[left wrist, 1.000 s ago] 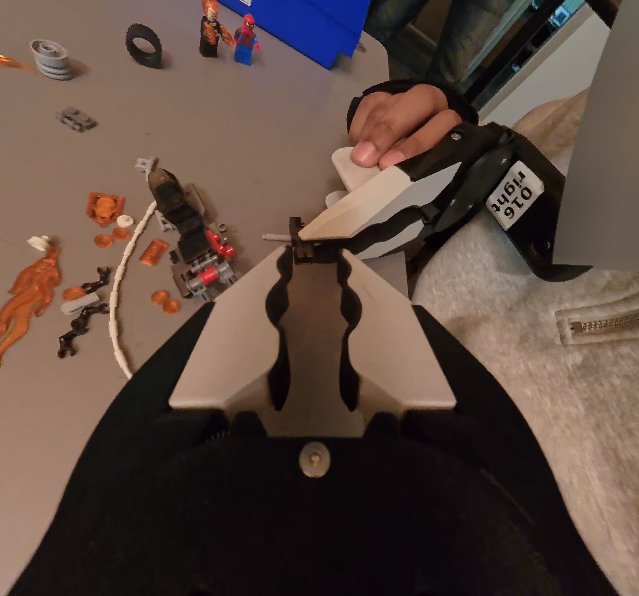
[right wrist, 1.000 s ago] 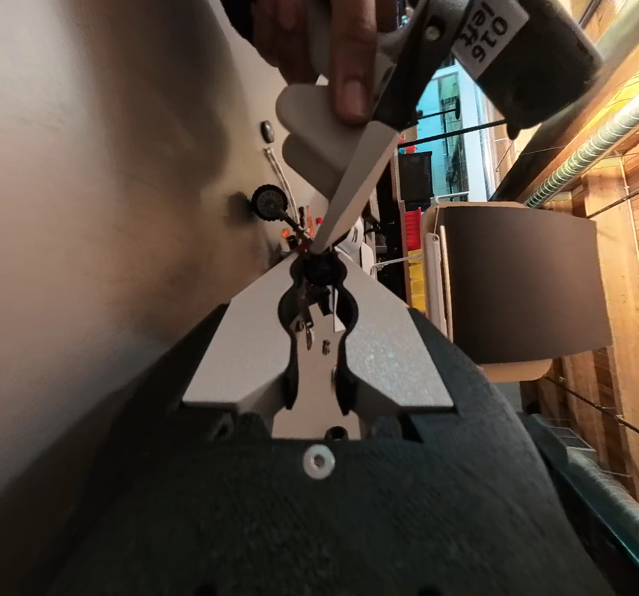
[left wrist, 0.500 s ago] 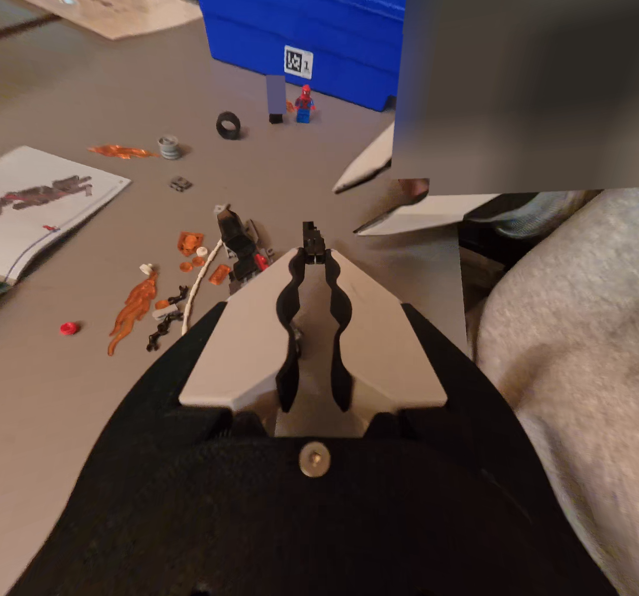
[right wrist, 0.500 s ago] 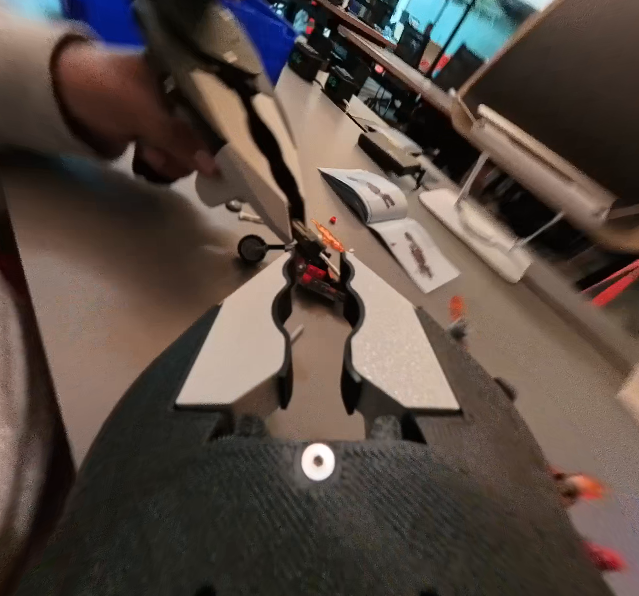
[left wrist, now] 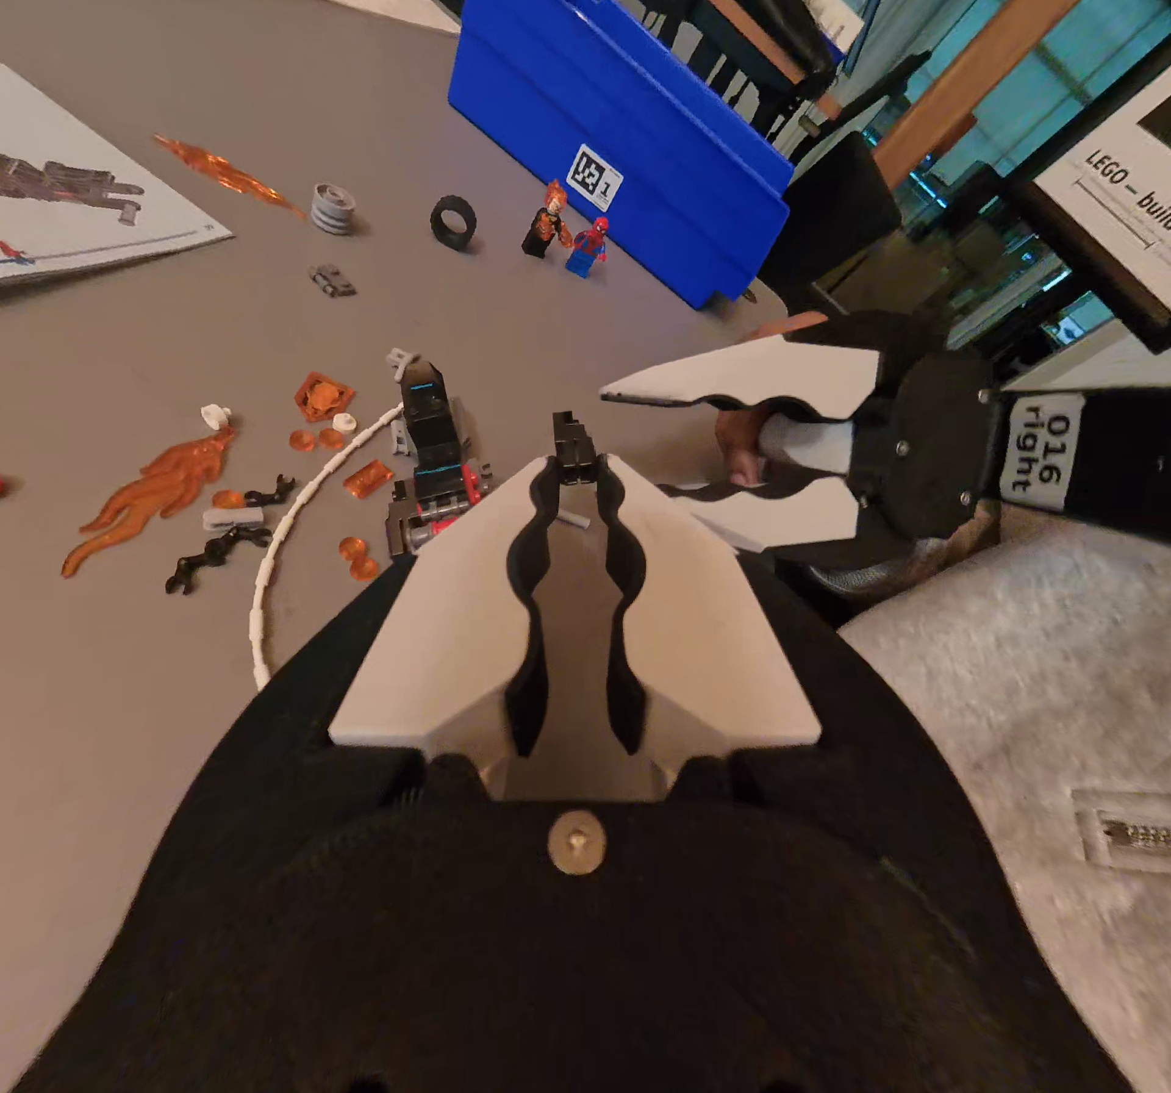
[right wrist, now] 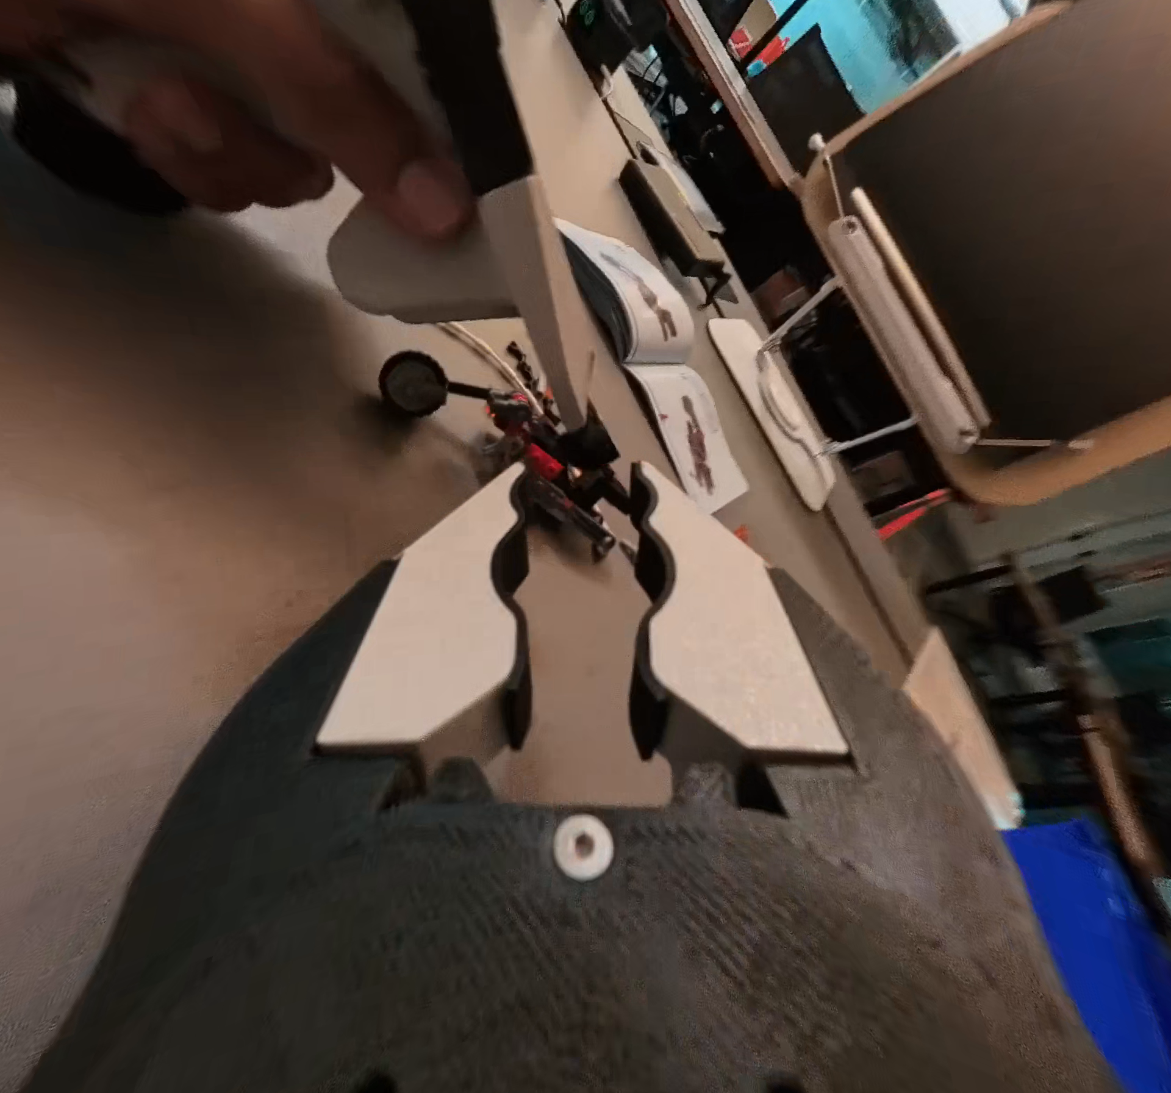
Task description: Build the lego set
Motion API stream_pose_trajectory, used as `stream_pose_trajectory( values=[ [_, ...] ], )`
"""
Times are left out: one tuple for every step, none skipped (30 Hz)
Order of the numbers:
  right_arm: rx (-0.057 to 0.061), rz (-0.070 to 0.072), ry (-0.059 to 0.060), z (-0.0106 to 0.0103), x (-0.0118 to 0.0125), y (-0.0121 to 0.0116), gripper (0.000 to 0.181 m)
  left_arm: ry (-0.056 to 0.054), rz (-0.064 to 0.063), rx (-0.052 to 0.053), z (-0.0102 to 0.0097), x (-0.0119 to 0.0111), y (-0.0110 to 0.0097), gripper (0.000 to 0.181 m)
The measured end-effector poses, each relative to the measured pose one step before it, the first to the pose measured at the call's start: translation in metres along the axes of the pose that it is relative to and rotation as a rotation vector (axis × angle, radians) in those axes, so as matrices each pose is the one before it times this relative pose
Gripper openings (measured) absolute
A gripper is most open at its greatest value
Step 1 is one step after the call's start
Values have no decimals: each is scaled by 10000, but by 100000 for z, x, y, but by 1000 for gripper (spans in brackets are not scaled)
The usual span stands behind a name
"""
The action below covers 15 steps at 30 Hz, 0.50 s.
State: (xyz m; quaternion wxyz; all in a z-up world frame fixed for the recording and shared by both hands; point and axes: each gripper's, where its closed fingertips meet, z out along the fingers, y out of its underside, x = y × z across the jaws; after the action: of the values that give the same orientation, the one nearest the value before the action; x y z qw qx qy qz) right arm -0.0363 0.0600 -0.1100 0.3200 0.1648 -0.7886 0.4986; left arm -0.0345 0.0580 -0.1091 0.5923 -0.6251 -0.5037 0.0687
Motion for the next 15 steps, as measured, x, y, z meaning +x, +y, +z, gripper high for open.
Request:
stream_pose_trajectory(
  values=[
    [-56,-487,105,193,-124,-97,26,46,-23,-13,117,110,40,9],
    [-31,-269,30,186,-99,-90,25,20,-48,2,83,36,13,9],
    [-17,-49,-37,168,-47,-62,24,10,-26,9,61,13,17,9],
    [14,136,-86,140,6,-67,24,-10,9,4,34,-20,33,9],
    [43,257,-99,86,83,-66,23,-44,35,-1,12,-36,29,9],
    [36,309,-91,44,152,-28,22,-41,59,-1,6,-26,20,9],
    [-5,313,-98,39,156,45,21,-22,56,16,6,29,-8,9],
    [-36,295,-125,40,106,108,20,6,50,26,13,61,-30,9],
    [-30,292,-146,39,21,116,19,17,52,26,29,72,-24,9],
    [-10,293,-149,36,-15,79,19,-15,53,4,46,9,8,9],
    [-9,269,-144,30,-41,94,19,-27,47,-22,43,-36,56,9],
    [-1,242,-128,37,-56,69,20,-11,29,-22,34,-44,45,9],
    [14,227,-114,29,-50,57,19,3,15,-7,11,-25,29,9],
    [19,201,-113,22,-56,56,19,9,7,-20,12,-22,50,9],
    [16,159,-111,15,-66,55,19,9,29,-40,18,-11,62,9]
  ],
)
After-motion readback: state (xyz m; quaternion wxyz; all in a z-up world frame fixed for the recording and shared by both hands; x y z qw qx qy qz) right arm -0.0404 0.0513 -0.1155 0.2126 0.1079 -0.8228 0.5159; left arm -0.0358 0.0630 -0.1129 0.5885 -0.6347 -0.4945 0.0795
